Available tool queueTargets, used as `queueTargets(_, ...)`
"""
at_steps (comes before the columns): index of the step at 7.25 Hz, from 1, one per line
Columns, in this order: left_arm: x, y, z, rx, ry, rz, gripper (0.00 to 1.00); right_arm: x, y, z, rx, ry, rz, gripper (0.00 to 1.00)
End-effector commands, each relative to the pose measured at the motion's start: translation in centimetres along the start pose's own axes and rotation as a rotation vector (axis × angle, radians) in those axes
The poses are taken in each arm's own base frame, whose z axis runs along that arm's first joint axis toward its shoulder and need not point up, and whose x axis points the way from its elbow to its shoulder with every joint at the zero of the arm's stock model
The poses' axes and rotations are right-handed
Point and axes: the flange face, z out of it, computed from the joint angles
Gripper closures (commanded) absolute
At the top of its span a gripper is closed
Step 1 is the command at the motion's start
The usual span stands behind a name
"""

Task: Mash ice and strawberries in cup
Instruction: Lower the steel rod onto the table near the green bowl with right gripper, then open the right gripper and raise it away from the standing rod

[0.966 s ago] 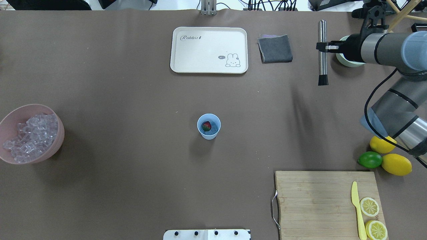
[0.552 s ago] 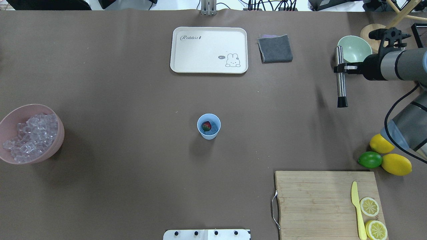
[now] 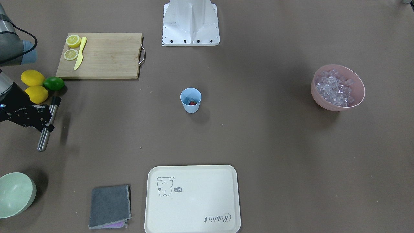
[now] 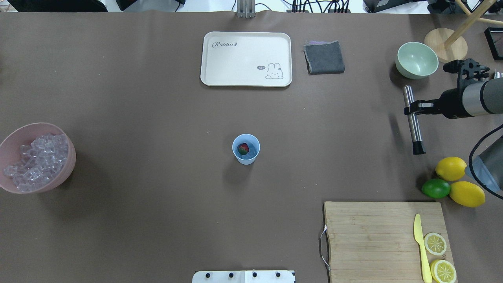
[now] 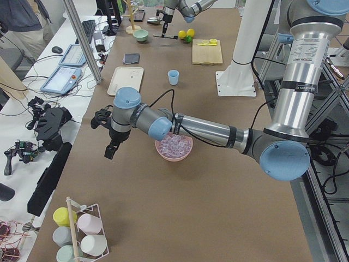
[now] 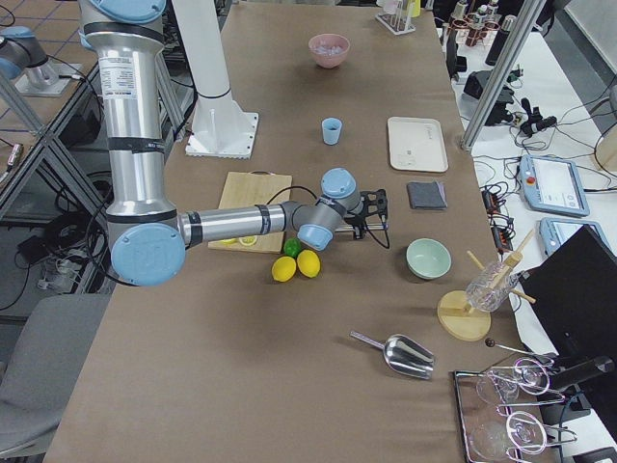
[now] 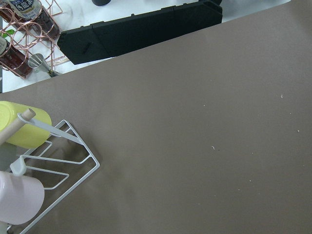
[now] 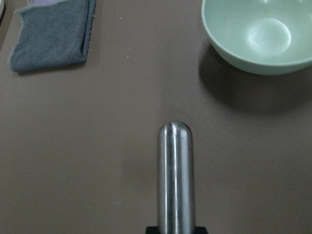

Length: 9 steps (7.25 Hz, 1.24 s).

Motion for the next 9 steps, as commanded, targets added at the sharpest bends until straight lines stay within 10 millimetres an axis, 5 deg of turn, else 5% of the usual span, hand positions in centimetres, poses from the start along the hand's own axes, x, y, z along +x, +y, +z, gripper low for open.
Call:
queueTargets(1,0.1,0.3,0.1,-0.002,-0.001,0.002,0.03,0.9,1.3,2.4,-0.059,0.017,0.000,1.00)
queueTargets(4,-0.3,0.9,0.3,0.004,-0.006,0.006,0.03,0.1,2.3,3.8,-0.087,0.011,-0.017,1.00)
queueTargets(5,-0.4,1.1,0.5,0.000,-0.005,0.005,0.03,0.3,2.4,4.0,-0.091,0.018,-0.010,0.89)
queueTargets(6,-0.3,1.2,0.4,0.001,-0.002,0.004,0.03,0.3,2.4,4.1,-0.091,0.019,-0.005,0.41)
queueTargets(7,-0.4,1.2,0.5,-0.001,-0.001,0.003,0.03,0.4,2.4,4.1,-0.093,0.021,-0.002,0.22)
queueTargets(9,-0.5,1.2,0.6,-0.005,-0.001,0.001,0.03,0.2,2.3,3.8,-0.099,0.007,-0.009,0.13)
